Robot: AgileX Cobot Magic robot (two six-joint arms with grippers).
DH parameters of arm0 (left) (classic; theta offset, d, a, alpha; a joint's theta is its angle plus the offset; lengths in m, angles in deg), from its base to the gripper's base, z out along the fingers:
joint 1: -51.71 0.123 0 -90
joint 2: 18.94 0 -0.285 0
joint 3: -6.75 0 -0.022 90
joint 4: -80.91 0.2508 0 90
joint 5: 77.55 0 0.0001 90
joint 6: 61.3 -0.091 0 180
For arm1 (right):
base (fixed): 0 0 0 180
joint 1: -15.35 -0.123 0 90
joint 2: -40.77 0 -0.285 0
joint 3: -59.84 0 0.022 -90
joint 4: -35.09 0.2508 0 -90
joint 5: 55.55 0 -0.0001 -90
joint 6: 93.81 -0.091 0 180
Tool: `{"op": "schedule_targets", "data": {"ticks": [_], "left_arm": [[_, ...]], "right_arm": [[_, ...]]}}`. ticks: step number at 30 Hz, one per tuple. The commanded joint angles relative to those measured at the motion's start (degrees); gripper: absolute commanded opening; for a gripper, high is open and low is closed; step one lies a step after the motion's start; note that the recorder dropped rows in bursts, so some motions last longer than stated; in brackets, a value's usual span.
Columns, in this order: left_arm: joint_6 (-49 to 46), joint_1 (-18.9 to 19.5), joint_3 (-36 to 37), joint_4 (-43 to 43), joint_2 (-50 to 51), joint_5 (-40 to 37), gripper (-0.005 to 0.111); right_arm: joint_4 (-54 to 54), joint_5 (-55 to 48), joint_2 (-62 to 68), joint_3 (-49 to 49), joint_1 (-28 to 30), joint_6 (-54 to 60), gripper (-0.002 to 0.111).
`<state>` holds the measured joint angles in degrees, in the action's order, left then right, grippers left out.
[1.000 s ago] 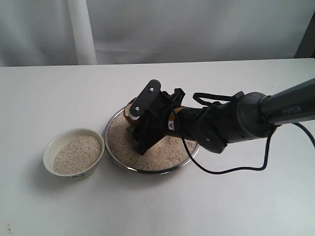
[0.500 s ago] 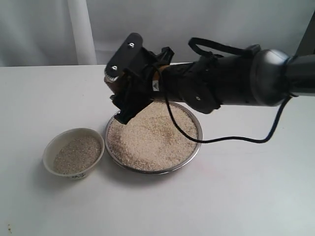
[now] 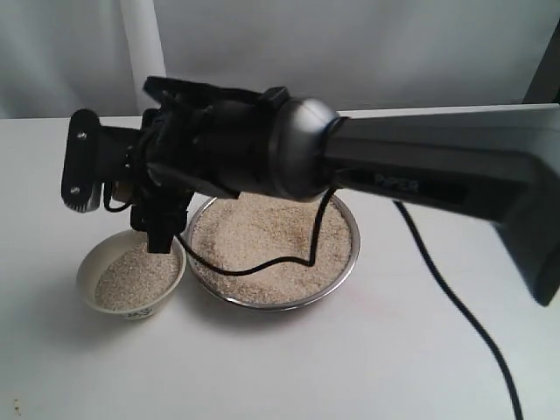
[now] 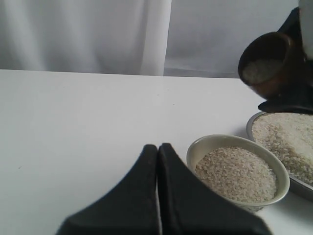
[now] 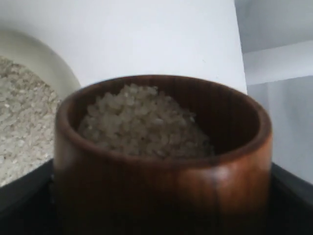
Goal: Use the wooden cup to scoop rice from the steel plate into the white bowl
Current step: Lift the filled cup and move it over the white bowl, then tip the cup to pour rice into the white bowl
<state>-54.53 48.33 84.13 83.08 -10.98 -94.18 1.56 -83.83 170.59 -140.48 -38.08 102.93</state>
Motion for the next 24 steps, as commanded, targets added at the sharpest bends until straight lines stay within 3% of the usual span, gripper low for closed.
{"op": "schedule_targets", "data": {"ticks": [1, 10, 24], "left_arm": [[0.17, -0.24, -0.16, -0.43, -0.17, 0.28, 0.000], [0.31, -0.24, -0.16, -0.43, -0.17, 0.28, 0.000], [0.19, -0.24, -0.16, -0.43, -0.17, 0.28, 0.000]], "right_arm": [[-6.56, -3.39, 2.33, -2.43, -2.21, 2.98, 0.000], [-22.38, -11.74, 4.88, -2.43, -5.42, 2.98, 0.000], [-33.35, -13.57, 8.37, -2.43, -9.03, 2.98, 0.000]]}}
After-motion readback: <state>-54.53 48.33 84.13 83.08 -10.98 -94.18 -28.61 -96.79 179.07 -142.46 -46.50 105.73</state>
